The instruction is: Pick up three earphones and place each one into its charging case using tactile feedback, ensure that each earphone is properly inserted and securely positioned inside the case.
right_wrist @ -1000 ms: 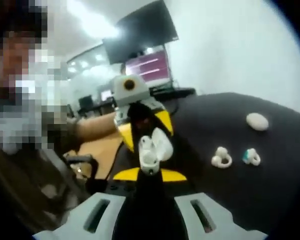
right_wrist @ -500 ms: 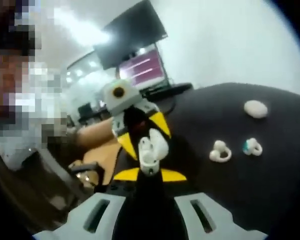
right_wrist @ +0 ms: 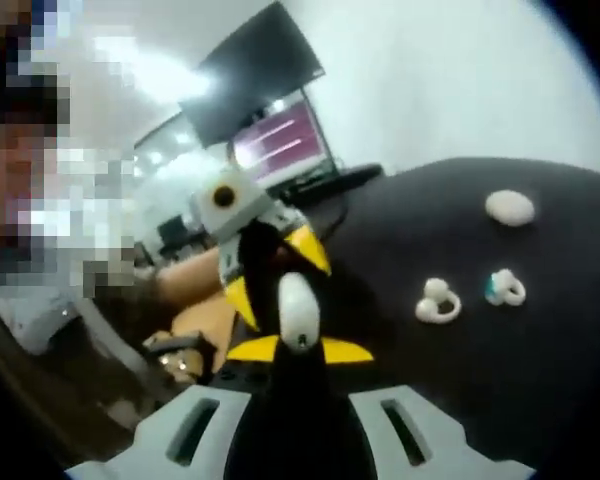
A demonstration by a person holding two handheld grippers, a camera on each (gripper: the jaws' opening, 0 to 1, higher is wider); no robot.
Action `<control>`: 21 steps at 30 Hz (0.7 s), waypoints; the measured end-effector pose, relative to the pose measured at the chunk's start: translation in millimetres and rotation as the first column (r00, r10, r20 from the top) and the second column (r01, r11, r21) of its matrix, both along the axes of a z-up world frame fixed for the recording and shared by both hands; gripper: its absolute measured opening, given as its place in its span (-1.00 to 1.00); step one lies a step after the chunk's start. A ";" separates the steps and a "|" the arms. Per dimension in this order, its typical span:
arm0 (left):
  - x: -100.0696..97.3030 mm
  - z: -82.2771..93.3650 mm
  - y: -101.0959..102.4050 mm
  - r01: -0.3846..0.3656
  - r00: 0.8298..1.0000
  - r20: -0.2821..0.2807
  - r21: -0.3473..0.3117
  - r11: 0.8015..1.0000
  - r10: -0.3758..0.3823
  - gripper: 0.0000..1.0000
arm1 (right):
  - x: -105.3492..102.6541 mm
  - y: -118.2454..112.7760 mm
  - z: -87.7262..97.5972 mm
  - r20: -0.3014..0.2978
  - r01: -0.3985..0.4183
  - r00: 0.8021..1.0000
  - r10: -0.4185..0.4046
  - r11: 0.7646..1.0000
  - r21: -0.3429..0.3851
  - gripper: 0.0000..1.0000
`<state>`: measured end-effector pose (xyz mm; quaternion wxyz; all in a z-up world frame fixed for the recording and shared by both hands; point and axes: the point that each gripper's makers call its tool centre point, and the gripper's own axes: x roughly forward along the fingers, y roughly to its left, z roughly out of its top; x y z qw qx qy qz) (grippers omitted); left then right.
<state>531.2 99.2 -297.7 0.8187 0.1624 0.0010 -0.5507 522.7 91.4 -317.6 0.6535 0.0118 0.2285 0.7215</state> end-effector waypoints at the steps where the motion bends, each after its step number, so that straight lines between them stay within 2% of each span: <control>1: -0.1 -0.7 -0.4 -0.004 1.000 0.008 0.005 1.000 0.004 -0.32 | 1.2 -0.3 0.2 -0.002 0.002 1.000 -0.002 1.000 0.000 -0.69; 6: 3.6 3.0 3.0 -0.022 1.000 0.016 -0.015 1.000 0.022 -0.31 | 6.7 -2.0 1.3 -0.022 0.017 1.000 -0.017 1.000 0.005 -0.69; 14: 7.1 -7.8 2.7 -0.032 0.999 0.012 0.048 0.998 0.032 -0.32 | 5.2 -3.8 1.9 0.048 0.001 0.999 -0.002 1.000 0.017 -0.67; 17: 5.5 -4.1 2.9 -0.022 0.999 -0.027 0.020 1.000 0.022 -0.51 | 7.1 -3.9 2.2 0.063 0.009 0.998 -0.010 1.000 0.019 -0.63; 21: 0.8 2.1 1.5 -0.011 0.999 -0.050 -0.029 1.000 0.009 -0.63 | 10.3 -5.8 6.8 0.034 0.024 0.999 -0.025 0.999 0.039 -0.63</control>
